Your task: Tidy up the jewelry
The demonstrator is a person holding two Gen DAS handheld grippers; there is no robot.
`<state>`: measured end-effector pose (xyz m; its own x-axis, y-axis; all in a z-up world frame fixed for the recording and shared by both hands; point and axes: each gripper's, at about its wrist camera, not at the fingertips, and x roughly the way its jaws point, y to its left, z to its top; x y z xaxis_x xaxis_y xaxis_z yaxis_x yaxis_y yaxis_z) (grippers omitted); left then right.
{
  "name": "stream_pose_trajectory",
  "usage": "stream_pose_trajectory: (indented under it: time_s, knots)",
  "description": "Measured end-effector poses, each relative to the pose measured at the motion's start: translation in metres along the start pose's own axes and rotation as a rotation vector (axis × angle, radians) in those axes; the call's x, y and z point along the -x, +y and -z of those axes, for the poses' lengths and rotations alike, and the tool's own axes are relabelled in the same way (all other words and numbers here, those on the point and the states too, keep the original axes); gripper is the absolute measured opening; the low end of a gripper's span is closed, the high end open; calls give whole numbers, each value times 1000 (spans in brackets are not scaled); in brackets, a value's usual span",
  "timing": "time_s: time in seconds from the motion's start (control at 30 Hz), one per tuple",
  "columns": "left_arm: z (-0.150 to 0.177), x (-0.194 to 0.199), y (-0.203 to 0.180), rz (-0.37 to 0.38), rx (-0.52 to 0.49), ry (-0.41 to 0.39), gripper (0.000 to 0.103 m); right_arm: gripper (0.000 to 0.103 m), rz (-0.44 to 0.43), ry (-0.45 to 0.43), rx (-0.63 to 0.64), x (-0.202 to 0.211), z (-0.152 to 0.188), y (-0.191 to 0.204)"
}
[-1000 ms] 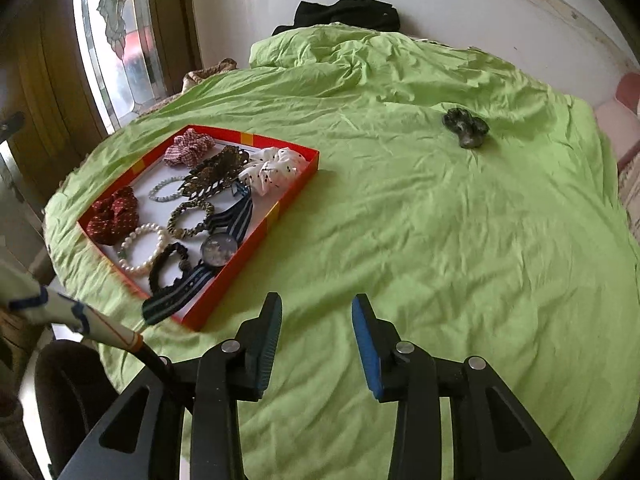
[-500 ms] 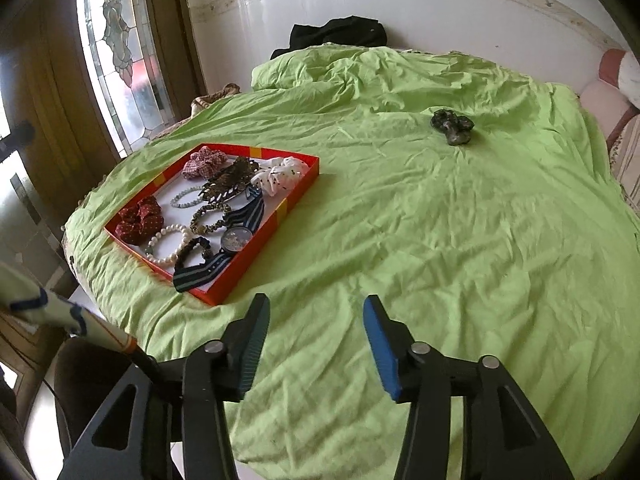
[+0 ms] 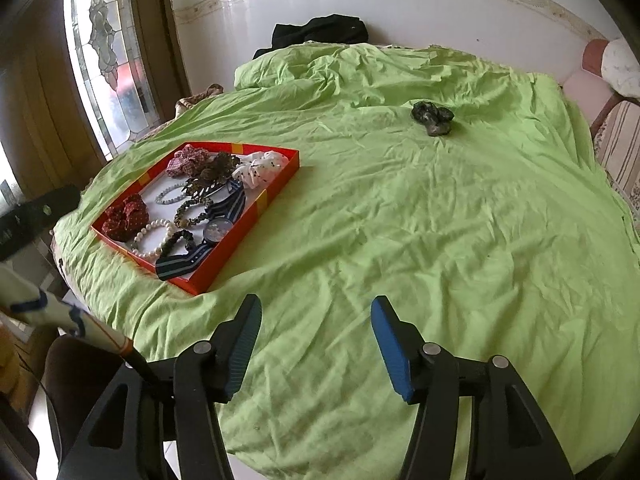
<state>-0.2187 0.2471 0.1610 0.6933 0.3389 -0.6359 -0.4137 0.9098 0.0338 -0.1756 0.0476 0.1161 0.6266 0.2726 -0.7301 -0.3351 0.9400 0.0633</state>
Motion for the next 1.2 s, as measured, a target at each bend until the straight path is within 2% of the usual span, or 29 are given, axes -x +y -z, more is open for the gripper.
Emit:
stream_pose_trajectory:
  time_s: [0.2, 1.2]
  knots:
    - [8, -12, -2, -22, -18, 57, 103, 64, 17, 6, 20, -2, 2, 6]
    - [21, -26, 12, 9, -5, 119, 103, 68, 51, 27, 63, -8, 8, 22]
